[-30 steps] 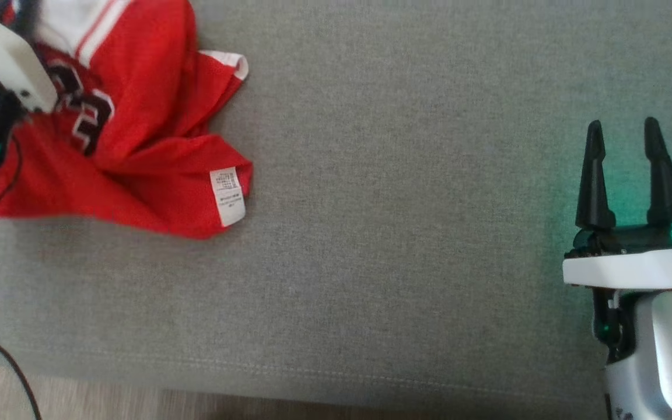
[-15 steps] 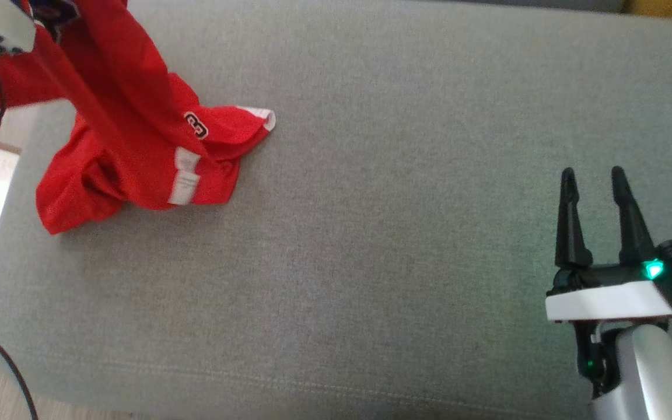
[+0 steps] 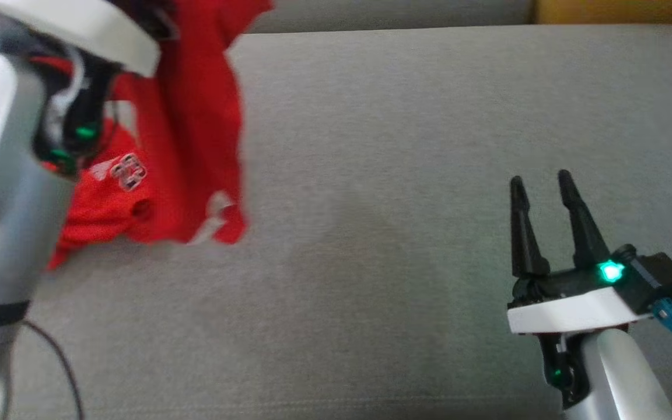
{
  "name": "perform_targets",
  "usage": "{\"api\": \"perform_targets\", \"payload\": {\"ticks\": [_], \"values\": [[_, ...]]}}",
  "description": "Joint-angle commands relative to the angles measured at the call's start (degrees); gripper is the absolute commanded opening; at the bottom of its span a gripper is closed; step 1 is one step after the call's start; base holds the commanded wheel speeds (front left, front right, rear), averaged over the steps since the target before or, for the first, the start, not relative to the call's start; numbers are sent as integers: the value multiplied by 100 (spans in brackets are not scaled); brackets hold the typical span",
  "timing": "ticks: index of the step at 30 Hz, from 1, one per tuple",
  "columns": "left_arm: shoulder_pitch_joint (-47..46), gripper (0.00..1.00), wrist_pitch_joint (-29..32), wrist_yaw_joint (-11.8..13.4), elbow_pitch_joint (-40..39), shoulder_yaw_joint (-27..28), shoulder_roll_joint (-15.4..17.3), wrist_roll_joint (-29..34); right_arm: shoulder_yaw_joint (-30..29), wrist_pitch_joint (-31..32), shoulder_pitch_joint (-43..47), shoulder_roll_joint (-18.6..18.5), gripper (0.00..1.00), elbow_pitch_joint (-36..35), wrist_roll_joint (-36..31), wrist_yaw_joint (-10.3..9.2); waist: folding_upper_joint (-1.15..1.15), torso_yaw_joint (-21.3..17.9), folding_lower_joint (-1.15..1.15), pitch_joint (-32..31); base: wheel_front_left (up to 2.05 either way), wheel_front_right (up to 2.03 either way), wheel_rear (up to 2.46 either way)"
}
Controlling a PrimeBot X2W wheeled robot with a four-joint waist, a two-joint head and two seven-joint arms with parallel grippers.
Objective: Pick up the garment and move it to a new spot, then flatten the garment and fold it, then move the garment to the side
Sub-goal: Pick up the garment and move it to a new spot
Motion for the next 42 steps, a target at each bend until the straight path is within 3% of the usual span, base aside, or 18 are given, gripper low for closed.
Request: {"api": "perform_targets", "payload": {"ticks": [1, 9, 15, 26, 28, 34, 42], "values": [[-284, 0, 59, 117, -353, 170, 44, -30, 214, -36, -70, -30, 100, -255, 54, 43, 0, -371, 0, 16, 0, 0, 0], [-577, 0, 46, 432, -559, -116, -812, -16, 406, -36, -181, -30, 100, -452, 211, 43, 0, -1153, 0, 222, 0, 0, 0], [-746, 0, -107, 543, -239, -107, -1174, -71, 436, -36, -273, -30, 100, -570, 315, 43, 0, -1541, 0, 474, 0, 0, 0], [-566, 0, -385, 403, 2197, -255, -786, 189, 677, -36, -485, -30, 100, -763, 557, 43, 0, -2217, 0, 1052, 0, 0, 0], [-603, 100, -484, 414, 2611, -270, -741, 250, 681, -36, -497, -30, 100, -783, 565, 43, 0, -2243, 0, 1099, 0, 0, 0], [-839, 100, -830, 108, 3241, -306, -817, 303, 517, -36, -489, -30, 100, -758, 483, 43, 0, -1981, 0, 1103, 0, 0, 0], [-789, 100, -1036, -180, 2966, -178, -819, 376, 216, -36, -423, -30, 100, -591, 208, 43, 0, -1051, 0, 770, 0, 0, 0]]}}
